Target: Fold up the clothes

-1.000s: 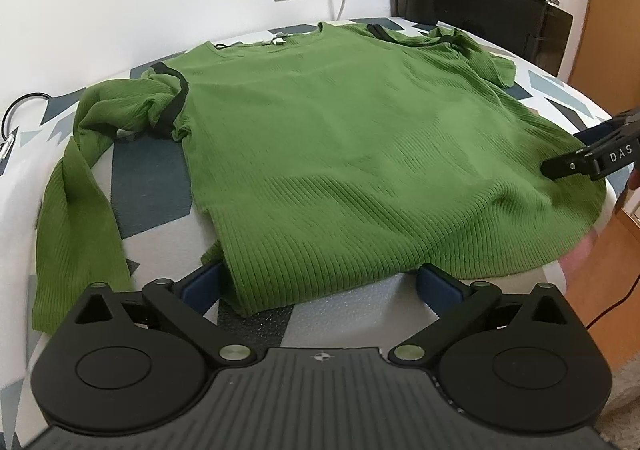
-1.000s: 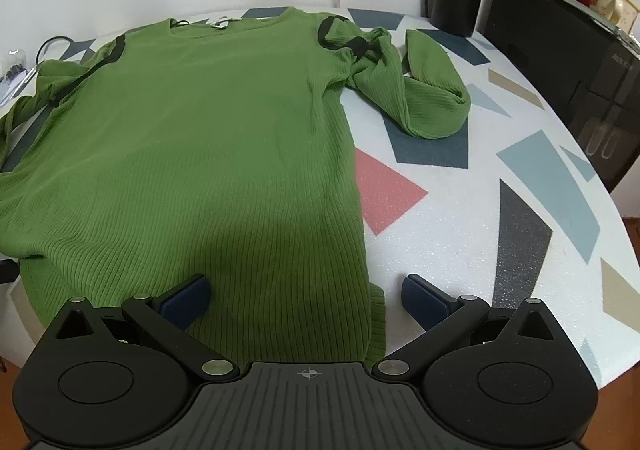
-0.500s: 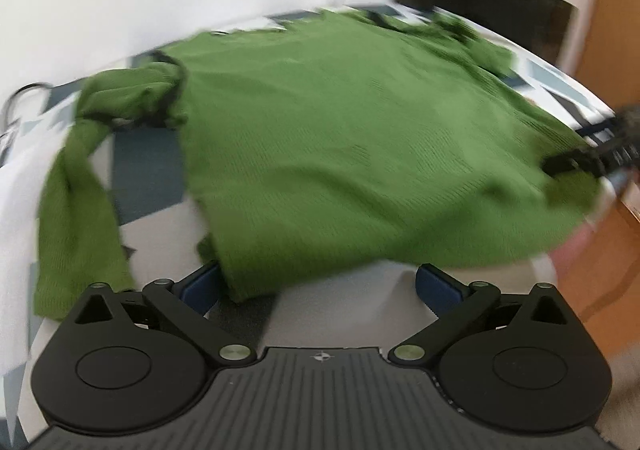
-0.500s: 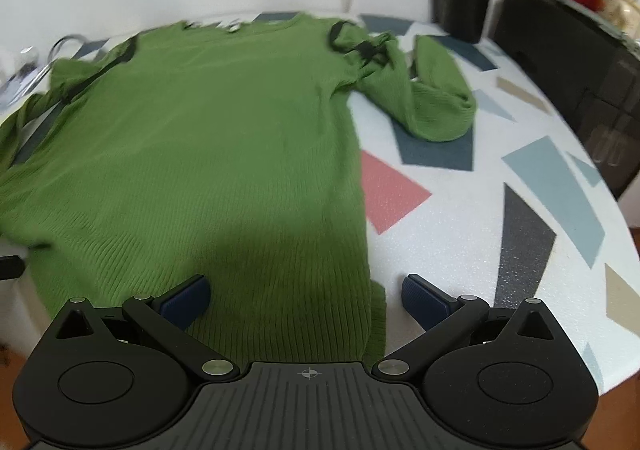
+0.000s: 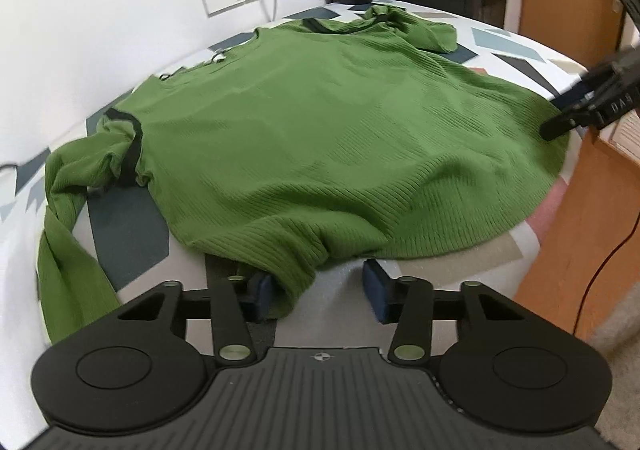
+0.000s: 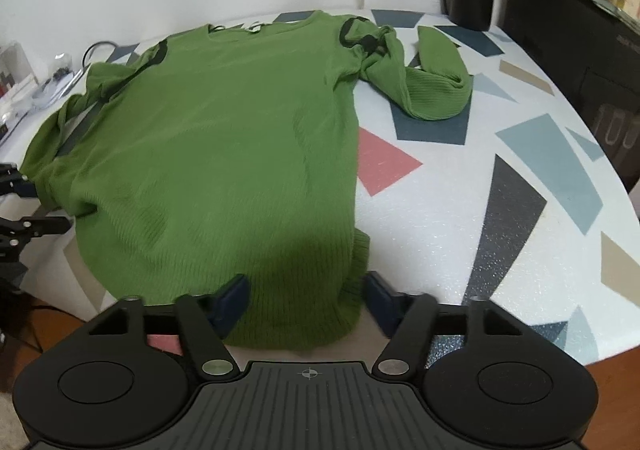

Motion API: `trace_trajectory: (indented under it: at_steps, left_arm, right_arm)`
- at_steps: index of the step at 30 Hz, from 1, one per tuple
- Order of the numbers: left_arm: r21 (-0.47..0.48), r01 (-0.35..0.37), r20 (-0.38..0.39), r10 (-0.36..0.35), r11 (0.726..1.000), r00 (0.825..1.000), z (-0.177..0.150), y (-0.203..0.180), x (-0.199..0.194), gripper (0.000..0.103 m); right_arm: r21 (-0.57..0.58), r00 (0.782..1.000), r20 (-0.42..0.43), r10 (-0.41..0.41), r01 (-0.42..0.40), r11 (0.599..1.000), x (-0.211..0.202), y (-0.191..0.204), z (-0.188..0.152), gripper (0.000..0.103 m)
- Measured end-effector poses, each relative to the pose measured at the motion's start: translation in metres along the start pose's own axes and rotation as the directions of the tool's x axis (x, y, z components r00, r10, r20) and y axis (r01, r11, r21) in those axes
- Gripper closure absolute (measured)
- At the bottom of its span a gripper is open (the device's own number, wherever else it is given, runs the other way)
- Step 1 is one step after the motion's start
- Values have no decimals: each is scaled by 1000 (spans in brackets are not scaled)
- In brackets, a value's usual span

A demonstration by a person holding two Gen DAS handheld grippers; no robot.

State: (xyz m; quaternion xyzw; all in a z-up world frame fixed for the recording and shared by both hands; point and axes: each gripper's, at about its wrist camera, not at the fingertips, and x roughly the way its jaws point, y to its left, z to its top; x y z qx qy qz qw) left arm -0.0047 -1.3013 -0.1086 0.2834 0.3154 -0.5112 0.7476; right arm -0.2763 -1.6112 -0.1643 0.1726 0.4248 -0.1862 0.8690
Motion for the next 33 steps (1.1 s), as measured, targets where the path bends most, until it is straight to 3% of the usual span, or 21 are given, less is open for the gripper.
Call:
trace_trajectory:
  at_steps: [3, 4, 5, 6, 12, 15, 19, 20, 22, 24, 27, 30, 33]
  left_arm:
    - [-134, -1, -16, -1, 991, 1000, 3, 9, 1, 91]
    - [-174, 13, -13, -16, 985, 1000, -1, 13, -2, 92]
    - [-214, 27, -10, -30, 976, 999, -4, 18, -4, 93]
    - [-254, 42, -7, -45, 966, 999, -7, 23, -6, 94]
    - [-480, 126, 27, -129, 868, 991, -27, 50, -19, 95]
    - [-582, 165, 51, -167, 796, 985, -36, 64, -26, 95]
    - [-702, 212, 90, -211, 680, 973, -49, 82, -35, 90]
    - [-711, 215, 89, -218, 669, 972, -51, 83, -35, 88]
    - [-678, 202, 59, -222, 706, 973, -51, 76, -30, 67]
    - [-645, 203, 54, -221, 736, 974, -49, 68, -30, 53]
    - [-596, 209, 46, -226, 775, 973, -46, 57, -31, 50]
    - [-581, 235, 42, -260, 779, 965, -46, 50, -35, 50]
    - [-566, 246, 48, -266, 787, 963, -50, 43, -36, 51]
  right_arm:
    - [23, 1000, 6, -16, 16, 1000, -2, -3, -2, 62]
    - [33, 1000, 9, -23, 23, 999, -3, -4, -2, 72]
    - [44, 1000, 7, -29, 28, 999, -3, -6, -2, 91]
    - [58, 1000, 0, -26, 25, 998, -4, -9, -1, 98]
    - [170, 999, 49, 20, -28, 985, -26, -27, 13, 98]
    - [242, 996, 56, 66, -77, 967, -33, -36, 19, 98]
    - [234, 1000, 18, 25, -28, 972, -25, -33, 19, 98]
    - [224, 1000, 10, 18, -19, 974, -23, -31, 18, 97]
    - [199, 1000, 0, 3, -3, 980, -20, -25, 16, 91]
    - [143, 999, -2, -36, 36, 989, -19, -19, 14, 83]
    - [44, 996, 8, -92, 92, 995, -19, -11, 10, 76]
    - [-35, 991, 12, -131, 131, 991, -19, -6, 4, 74]
    - [-45, 992, 16, -127, 128, 991, -22, -8, -3, 72]
